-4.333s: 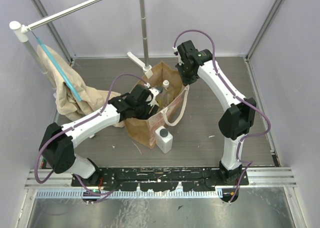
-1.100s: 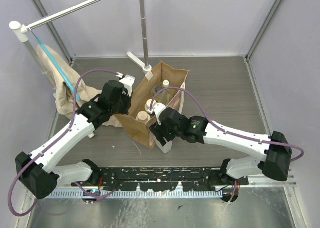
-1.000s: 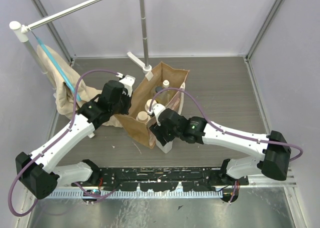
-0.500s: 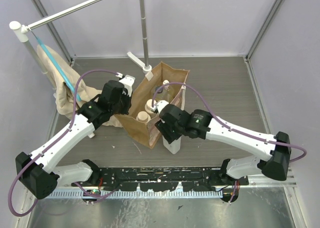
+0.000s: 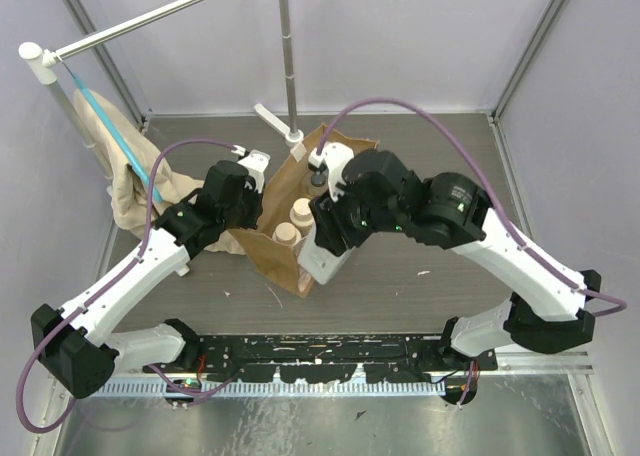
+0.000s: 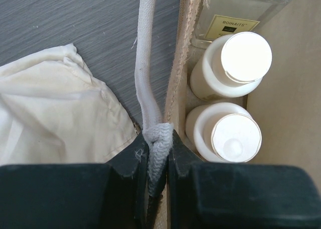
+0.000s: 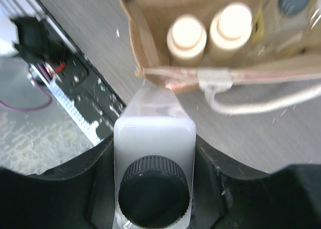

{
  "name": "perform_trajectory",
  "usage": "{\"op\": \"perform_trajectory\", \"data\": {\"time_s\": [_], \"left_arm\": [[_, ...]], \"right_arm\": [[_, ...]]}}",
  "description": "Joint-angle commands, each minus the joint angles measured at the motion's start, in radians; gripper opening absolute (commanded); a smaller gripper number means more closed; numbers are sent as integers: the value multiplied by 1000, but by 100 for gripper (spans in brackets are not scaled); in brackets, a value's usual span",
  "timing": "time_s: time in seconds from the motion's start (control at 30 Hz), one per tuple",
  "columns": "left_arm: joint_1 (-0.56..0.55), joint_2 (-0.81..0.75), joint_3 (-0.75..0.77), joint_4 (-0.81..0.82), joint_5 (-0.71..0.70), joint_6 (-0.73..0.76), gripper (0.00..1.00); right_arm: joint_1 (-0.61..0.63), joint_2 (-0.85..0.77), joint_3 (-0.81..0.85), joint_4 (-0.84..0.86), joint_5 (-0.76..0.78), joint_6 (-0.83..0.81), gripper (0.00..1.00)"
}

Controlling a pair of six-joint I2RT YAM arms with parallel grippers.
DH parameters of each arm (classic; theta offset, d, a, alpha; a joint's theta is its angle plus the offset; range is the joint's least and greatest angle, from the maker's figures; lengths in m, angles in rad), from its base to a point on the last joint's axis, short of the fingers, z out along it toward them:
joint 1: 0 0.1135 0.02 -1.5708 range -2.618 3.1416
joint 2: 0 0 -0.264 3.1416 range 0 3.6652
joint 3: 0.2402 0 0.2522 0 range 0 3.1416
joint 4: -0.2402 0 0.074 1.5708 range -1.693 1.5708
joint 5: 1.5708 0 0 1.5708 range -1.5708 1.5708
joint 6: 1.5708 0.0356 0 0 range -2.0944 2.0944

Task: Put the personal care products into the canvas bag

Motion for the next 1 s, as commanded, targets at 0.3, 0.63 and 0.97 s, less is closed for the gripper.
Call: {"op": "perform_trajectory", "data": {"time_s": [0.3,0.63,0.97], "left_arm": [[1,-9,-4,-2,31,9,19],[2,-38,4,-45,33,-7,18],[2,-37,16,-50,26,-4,17]], "right_arm": [[-26,244,541,255,79,-306,1],[-164,308,340,266,30,-307,1],[-180,308,229,306,-9,-262,1]]}}
